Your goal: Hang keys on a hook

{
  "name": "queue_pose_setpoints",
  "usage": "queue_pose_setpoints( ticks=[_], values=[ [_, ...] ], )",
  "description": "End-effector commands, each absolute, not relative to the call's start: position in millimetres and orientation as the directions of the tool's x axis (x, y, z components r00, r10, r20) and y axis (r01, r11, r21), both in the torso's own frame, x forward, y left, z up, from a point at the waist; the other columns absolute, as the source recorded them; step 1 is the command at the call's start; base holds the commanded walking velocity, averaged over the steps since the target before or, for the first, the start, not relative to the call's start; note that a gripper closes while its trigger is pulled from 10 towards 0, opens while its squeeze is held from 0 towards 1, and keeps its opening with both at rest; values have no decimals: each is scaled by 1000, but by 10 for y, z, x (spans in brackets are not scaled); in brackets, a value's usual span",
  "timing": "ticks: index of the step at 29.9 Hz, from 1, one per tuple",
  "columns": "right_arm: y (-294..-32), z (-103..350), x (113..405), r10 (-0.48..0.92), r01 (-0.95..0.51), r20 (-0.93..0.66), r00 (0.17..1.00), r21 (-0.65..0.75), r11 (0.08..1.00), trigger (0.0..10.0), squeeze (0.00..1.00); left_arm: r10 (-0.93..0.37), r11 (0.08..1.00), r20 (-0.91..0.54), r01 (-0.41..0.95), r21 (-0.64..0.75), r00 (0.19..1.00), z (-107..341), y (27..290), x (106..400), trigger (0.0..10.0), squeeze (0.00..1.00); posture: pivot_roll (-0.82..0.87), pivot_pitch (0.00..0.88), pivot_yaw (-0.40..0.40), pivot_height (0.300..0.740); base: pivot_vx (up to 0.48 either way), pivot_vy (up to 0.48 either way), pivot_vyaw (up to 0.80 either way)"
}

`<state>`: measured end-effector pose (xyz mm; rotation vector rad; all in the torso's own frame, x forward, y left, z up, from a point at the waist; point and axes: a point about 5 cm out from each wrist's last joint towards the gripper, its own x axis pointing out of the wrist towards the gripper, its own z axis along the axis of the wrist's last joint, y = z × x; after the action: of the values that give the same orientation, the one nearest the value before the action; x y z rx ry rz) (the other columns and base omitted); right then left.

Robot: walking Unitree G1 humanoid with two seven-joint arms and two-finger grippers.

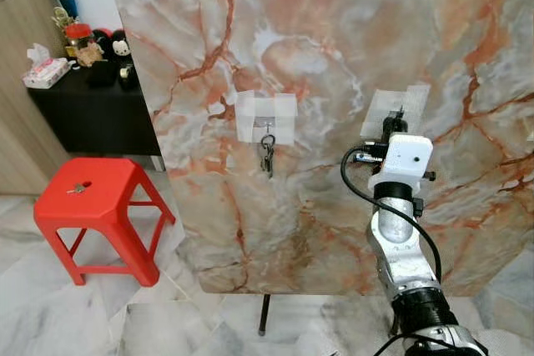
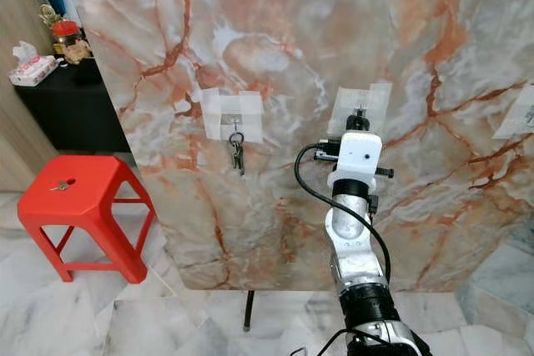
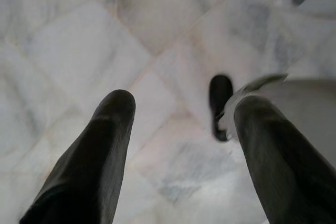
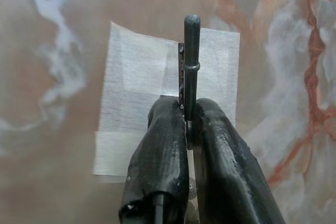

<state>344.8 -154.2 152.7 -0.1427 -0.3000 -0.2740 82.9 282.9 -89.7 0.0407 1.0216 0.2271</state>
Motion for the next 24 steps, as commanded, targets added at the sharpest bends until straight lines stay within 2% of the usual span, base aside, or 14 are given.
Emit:
queue_pose_setpoints(
  ticks=[1, 6, 9, 13, 18, 24],
  values=[
    [-1559, 1573, 3492, -253, 299, 313, 915, -106, 948, 10000, 0, 210, 974, -846, -180, 138, 490, -902, 2853, 746, 10000, 0, -10, 0, 5, 740, 0, 0, 0],
    [-1584, 1604, 3526, -255, 305, 318, 913, -116, 945, 10000, 0, 213, 974, -849, -177, 143, 484, -904, 2869, 680, 10000, 0, -7, 0, 7, 740, 0, 0, 0],
    [-1566, 1605, 3567, -196, 249, 304, 932, -145, 958, 10000, 0, 209, 975, -849, -167, 144, 486, -919, 2821, 709, 10000, 0, -4, 0, 7, 740, 0, 0, 0],
    [-1585, 1613, 3578, -177, 246, 316, 932, -196, 949, 10000, 0, 204, 977, -848, -161, 143, 489, -924, 2799, 725, 10000, 0, -3, 0, 7, 740, 0, 0, 0],
    [-1602, 1612, 3585, -165, 239, 315, 935, -211, 948, 10000, 0, 211, 975, -853, -167, 149, 476, -914, 2865, 589, 10000, 0, -5, 0, 9, 740, 0, 0, 0],
    [-1471, 1575, 3588, -56, 142, 304, 951, -268, 953, 10000, 0, 201, 978, -848, -147, 147, 491, -930, 2777, 739, 10000, 0, -5, 0, 11, 740, 0, 0, 0]
  ],
)
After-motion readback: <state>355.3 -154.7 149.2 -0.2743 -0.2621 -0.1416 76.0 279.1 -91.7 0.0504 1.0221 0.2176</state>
